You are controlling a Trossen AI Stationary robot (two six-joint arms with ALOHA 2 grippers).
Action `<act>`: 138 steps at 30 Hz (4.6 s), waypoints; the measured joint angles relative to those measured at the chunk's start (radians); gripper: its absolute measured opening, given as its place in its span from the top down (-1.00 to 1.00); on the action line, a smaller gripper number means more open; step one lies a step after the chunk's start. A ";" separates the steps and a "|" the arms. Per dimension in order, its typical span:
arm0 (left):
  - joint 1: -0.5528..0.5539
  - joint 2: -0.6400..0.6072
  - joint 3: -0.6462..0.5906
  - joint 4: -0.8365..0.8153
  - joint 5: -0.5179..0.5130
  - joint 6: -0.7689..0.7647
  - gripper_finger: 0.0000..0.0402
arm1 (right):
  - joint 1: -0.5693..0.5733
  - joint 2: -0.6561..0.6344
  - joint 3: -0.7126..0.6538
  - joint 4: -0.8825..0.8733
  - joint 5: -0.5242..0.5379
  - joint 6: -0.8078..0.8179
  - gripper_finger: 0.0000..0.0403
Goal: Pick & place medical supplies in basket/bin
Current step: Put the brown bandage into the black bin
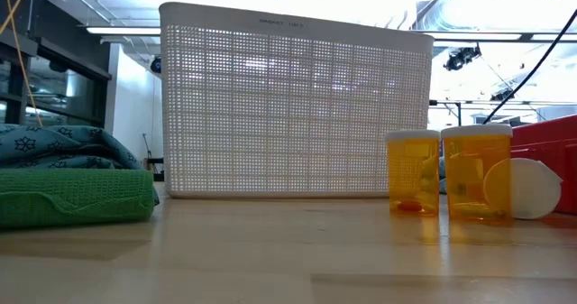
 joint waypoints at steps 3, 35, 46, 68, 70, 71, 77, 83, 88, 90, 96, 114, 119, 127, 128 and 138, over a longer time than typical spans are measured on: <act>-0.007 -0.007 0.000 -0.084 0.001 -0.058 -0.12 | 0.000 0.000 0.000 0.000 0.000 0.000 -0.02; 0.106 -0.013 -0.270 -0.091 0.357 -0.211 -0.12 | 0.000 0.000 0.000 0.000 0.000 0.000 -0.02; 0.117 -0.013 -0.321 -0.053 0.359 -0.200 -0.12 | 0.000 0.000 0.000 0.000 0.000 0.000 -0.02; 0.152 -0.011 -0.418 0.115 0.420 -0.126 -0.11 | 0.000 0.000 0.000 0.000 0.000 0.000 -0.02; 0.152 -0.011 -0.418 0.115 0.420 -0.127 -0.08 | 0.000 0.000 0.000 0.000 0.000 0.000 -0.02; 0.152 -0.011 -0.418 0.115 0.420 -0.127 -0.06 | 0.000 0.000 0.000 0.000 0.000 0.000 -0.02; 0.152 -0.011 -0.418 0.114 0.420 -0.135 0.13 | 0.000 0.000 0.000 0.000 0.000 0.000 -0.02; 0.152 -0.011 -0.418 0.114 0.420 -0.137 0.36 | 0.000 0.000 0.000 0.000 0.000 0.000 -0.02; 0.152 -0.011 -0.418 0.114 0.420 -0.137 0.50 | 0.000 0.000 0.000 0.000 0.000 0.000 -0.02; 0.152 -0.011 -0.418 0.114 0.420 -0.137 0.52 | 0.000 0.000 0.000 0.000 0.000 0.000 -0.02; 0.152 -0.011 -0.418 0.123 0.419 -0.130 0.53 | 0.000 0.000 0.000 0.000 0.000 0.000 -0.02; 0.156 -0.064 -0.418 0.545 0.220 0.168 0.53 | 0.000 0.000 0.000 0.000 0.000 0.000 -0.02; 0.161 -0.064 -0.418 0.825 0.171 0.365 0.53 | 0.000 0.000 0.000 0.000 0.001 0.000 -0.02; 0.202 -0.065 -0.418 1.087 0.169 0.544 0.53 | 0.000 0.000 0.000 0.000 0.003 0.000 -0.02; 0.206 -0.065 -0.418 1.107 0.168 0.559 0.53 | 0.000 0.000 0.000 0.000 0.004 0.000 -0.02; 0.220 -0.065 -0.418 1.317 0.169 0.740 0.53 | 0.000 0.000 0.000 0.000 0.004 0.000 -0.02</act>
